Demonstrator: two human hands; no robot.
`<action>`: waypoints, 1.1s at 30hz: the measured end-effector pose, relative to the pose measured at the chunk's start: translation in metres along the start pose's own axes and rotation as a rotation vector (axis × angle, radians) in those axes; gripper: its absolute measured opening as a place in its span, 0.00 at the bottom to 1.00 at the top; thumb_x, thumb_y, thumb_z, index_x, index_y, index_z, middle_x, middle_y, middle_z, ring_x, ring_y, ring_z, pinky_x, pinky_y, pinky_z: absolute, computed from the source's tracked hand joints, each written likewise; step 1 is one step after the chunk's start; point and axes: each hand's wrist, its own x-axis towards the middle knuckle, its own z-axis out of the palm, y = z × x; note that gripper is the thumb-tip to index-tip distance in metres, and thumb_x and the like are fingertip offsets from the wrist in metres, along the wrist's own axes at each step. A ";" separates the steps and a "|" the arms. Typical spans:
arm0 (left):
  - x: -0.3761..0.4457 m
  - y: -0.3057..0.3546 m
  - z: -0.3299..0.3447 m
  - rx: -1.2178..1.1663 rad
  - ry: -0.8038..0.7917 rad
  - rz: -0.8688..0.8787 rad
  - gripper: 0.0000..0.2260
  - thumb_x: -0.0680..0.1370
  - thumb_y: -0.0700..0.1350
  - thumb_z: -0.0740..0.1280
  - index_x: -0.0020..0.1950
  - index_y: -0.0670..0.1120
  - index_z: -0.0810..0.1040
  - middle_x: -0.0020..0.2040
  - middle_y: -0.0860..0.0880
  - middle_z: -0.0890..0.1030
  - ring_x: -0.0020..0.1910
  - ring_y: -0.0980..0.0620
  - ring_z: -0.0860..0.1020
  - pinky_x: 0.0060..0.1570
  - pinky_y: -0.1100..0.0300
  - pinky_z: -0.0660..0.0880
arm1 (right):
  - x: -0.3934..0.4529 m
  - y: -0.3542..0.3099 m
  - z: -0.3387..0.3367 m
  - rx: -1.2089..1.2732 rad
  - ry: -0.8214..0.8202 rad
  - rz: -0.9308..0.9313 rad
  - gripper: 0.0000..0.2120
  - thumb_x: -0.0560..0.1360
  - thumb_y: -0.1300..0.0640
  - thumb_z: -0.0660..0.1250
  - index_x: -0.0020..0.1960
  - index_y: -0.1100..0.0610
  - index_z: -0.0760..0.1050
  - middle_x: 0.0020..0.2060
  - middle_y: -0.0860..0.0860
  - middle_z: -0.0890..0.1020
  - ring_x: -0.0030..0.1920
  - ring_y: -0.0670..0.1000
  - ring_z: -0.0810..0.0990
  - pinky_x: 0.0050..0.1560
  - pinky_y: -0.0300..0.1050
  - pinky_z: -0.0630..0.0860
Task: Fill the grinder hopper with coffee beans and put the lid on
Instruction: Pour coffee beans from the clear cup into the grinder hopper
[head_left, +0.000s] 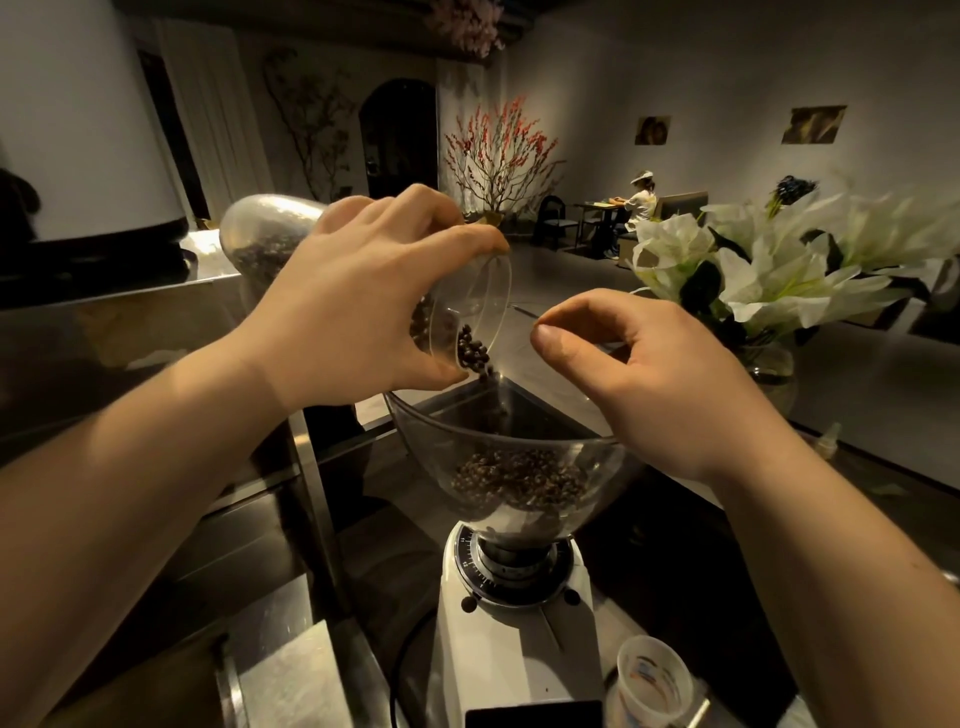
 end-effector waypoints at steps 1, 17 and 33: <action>0.000 0.000 0.000 -0.001 -0.002 -0.001 0.41 0.68 0.65 0.77 0.79 0.60 0.68 0.71 0.52 0.71 0.66 0.53 0.65 0.65 0.54 0.58 | 0.000 0.000 0.000 -0.002 -0.004 0.001 0.24 0.75 0.25 0.58 0.59 0.36 0.82 0.53 0.34 0.85 0.58 0.39 0.83 0.61 0.58 0.81; 0.000 0.000 0.000 -0.001 -0.018 0.016 0.41 0.67 0.66 0.76 0.79 0.60 0.69 0.71 0.51 0.71 0.65 0.53 0.64 0.64 0.53 0.59 | 0.000 -0.001 0.001 -0.004 -0.007 0.003 0.23 0.76 0.25 0.58 0.59 0.36 0.82 0.53 0.34 0.85 0.58 0.40 0.83 0.62 0.59 0.81; 0.002 -0.001 -0.001 0.039 -0.027 0.051 0.41 0.68 0.65 0.77 0.79 0.60 0.68 0.71 0.51 0.71 0.66 0.52 0.65 0.64 0.53 0.60 | 0.000 -0.001 0.000 0.001 -0.003 0.008 0.24 0.75 0.25 0.58 0.59 0.36 0.82 0.53 0.34 0.85 0.58 0.40 0.83 0.62 0.59 0.81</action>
